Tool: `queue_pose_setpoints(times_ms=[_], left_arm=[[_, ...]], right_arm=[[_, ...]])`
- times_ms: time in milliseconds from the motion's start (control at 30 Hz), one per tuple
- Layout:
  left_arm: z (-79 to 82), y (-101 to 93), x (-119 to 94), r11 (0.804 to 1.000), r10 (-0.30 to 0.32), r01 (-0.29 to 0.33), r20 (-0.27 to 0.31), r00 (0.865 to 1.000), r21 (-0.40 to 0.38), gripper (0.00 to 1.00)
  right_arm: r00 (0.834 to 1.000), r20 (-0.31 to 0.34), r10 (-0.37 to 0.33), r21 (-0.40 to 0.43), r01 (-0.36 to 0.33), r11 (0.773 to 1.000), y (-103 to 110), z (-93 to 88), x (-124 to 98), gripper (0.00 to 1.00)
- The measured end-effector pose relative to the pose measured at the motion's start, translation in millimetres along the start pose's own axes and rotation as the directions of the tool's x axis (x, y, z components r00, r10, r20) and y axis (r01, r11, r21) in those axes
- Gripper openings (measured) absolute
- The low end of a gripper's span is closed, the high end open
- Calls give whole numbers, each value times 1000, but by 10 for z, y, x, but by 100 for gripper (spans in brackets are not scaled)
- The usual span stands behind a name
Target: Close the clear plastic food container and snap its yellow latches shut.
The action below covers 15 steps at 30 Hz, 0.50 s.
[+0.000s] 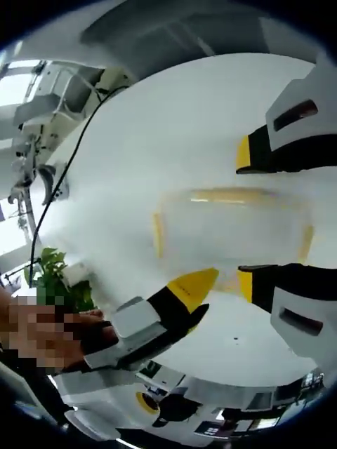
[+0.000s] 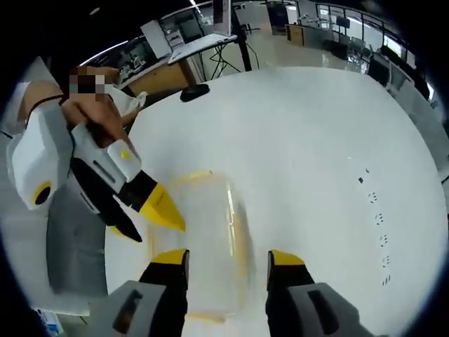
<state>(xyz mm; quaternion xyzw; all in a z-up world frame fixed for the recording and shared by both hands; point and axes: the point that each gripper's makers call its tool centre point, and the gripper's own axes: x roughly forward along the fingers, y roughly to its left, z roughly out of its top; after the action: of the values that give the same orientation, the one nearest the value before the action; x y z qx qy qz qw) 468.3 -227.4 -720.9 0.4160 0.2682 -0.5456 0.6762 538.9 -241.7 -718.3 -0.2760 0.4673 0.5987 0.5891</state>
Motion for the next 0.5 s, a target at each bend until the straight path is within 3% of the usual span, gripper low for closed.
queue_pose_setpoints(times_ms=[500], left_arm=[[-262, 229, 30, 999, -23, 19, -79, 997, -51, 62]], right_arm=[[998, -59, -20, -64, 16, 998, 247, -219, -14, 58]])
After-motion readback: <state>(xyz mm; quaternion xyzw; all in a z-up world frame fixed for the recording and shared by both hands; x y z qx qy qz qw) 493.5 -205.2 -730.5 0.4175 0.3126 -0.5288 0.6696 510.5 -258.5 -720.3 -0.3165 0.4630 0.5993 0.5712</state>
